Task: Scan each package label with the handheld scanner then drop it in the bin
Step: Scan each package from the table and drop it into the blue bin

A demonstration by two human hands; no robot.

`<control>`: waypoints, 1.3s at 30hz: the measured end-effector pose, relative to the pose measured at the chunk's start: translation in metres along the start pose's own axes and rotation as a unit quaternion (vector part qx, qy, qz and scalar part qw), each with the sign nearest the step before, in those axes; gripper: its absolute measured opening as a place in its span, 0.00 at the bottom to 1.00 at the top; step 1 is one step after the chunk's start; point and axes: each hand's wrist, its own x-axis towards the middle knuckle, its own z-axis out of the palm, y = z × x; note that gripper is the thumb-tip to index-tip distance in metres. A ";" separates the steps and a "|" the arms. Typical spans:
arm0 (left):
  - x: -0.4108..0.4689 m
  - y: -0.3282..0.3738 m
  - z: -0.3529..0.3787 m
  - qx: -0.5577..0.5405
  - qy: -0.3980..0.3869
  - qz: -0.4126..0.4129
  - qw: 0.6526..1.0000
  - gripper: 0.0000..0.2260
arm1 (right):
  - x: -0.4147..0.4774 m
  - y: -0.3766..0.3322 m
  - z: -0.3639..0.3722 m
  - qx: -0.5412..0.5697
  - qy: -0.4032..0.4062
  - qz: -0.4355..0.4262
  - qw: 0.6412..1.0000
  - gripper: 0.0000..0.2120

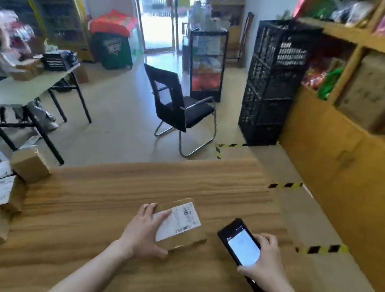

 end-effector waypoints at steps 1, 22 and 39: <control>0.007 0.031 0.002 0.000 -0.001 0.029 1.000 0.53 | -0.013 0.026 -0.017 0.013 0.020 0.034 0.999 0.44; -0.044 0.761 0.131 0.158 -0.146 0.651 0.728 0.51 | -0.426 0.374 -0.176 0.207 0.483 0.550 0.649 0.36; -0.146 1.007 0.282 0.260 -0.196 0.679 0.658 0.54 | -0.486 0.527 -0.222 0.283 0.471 0.651 0.523 0.32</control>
